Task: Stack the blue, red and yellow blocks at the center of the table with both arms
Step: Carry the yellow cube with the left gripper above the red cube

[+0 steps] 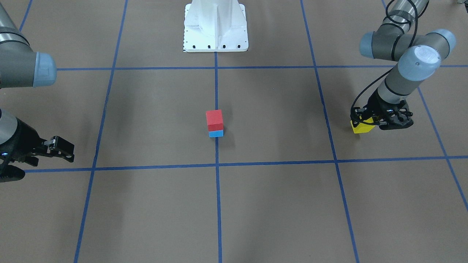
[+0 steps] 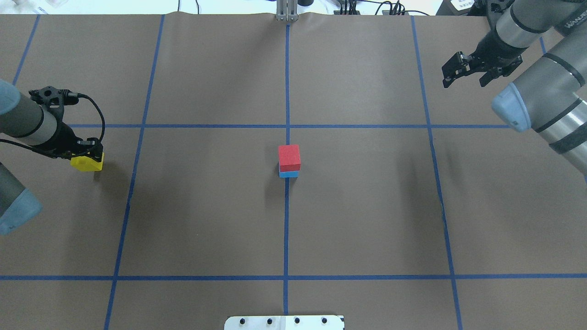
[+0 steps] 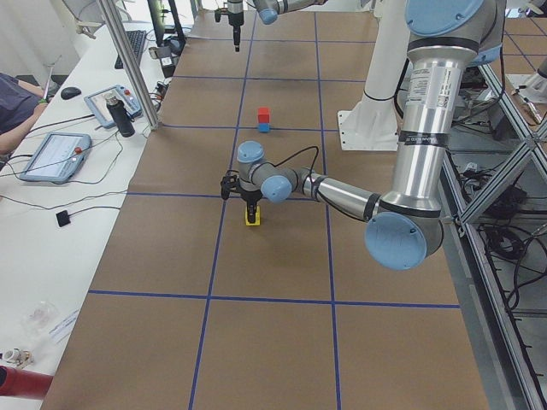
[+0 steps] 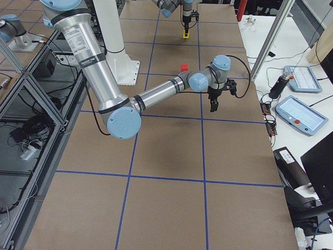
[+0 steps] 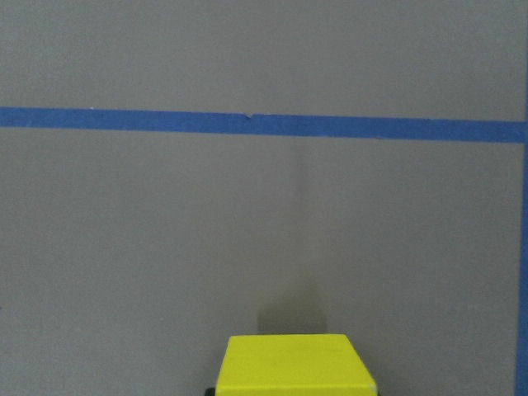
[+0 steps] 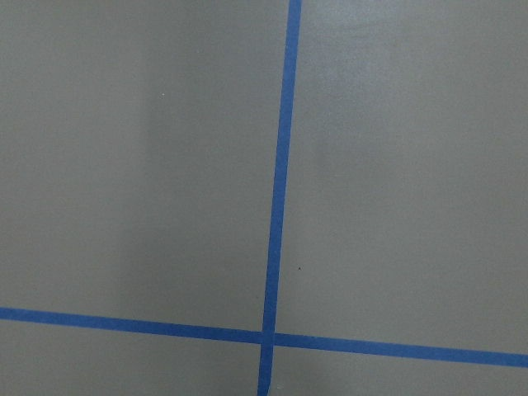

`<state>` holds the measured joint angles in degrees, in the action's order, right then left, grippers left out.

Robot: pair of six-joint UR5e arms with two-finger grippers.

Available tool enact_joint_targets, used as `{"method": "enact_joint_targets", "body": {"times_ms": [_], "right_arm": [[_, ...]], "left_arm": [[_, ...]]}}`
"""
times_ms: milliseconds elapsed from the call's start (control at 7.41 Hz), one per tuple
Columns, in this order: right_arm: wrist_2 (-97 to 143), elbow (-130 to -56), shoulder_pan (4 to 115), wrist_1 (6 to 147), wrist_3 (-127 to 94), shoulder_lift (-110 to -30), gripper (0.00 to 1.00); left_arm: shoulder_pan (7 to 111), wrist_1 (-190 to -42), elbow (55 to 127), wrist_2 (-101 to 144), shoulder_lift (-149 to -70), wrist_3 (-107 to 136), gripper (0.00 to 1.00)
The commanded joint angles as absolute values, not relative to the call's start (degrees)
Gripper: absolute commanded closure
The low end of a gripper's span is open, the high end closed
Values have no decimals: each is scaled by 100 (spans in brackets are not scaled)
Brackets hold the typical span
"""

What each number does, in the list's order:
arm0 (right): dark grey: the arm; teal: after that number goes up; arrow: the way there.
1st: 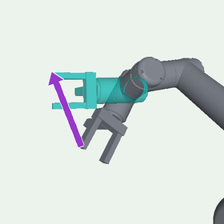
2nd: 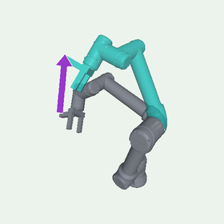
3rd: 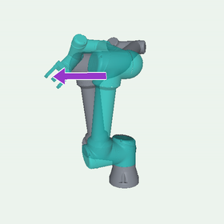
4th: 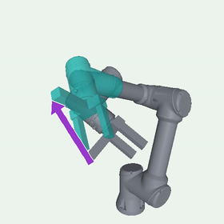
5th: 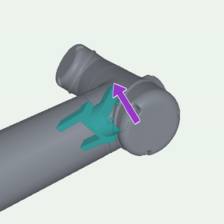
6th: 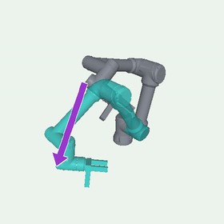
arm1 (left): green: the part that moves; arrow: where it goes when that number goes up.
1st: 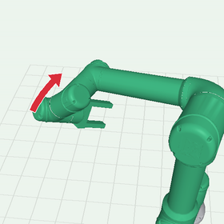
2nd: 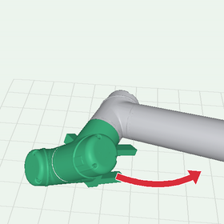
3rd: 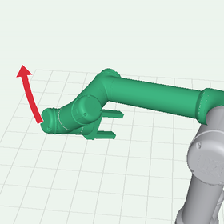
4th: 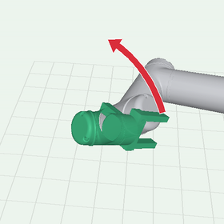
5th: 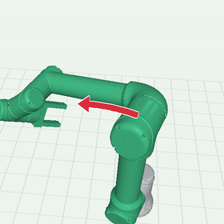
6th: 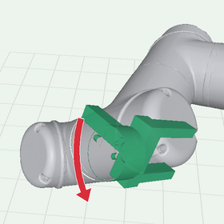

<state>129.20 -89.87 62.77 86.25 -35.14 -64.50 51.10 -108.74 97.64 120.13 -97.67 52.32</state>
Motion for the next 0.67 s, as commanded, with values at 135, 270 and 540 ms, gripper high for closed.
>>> {"method": "enact_joint_targets", "body": {"times_ms": [135, 270, 540], "right_arm": [[12920, -8983, 6275, 8631, -3507, -6442, 1], [12920, -8982, 6284, 8631, -3516, -6442, 1], [12911, -8982, 6293, 8631, -3516, -6451, 1]], "left_arm": [[5221, -8713, 10657, 12059, -10997, 5230, 100], [5212, -7814, 10748, 12050, -11778, 5238, 100], [5186, -6955, 10723, 12076, -12810, 5282, 100]]}}
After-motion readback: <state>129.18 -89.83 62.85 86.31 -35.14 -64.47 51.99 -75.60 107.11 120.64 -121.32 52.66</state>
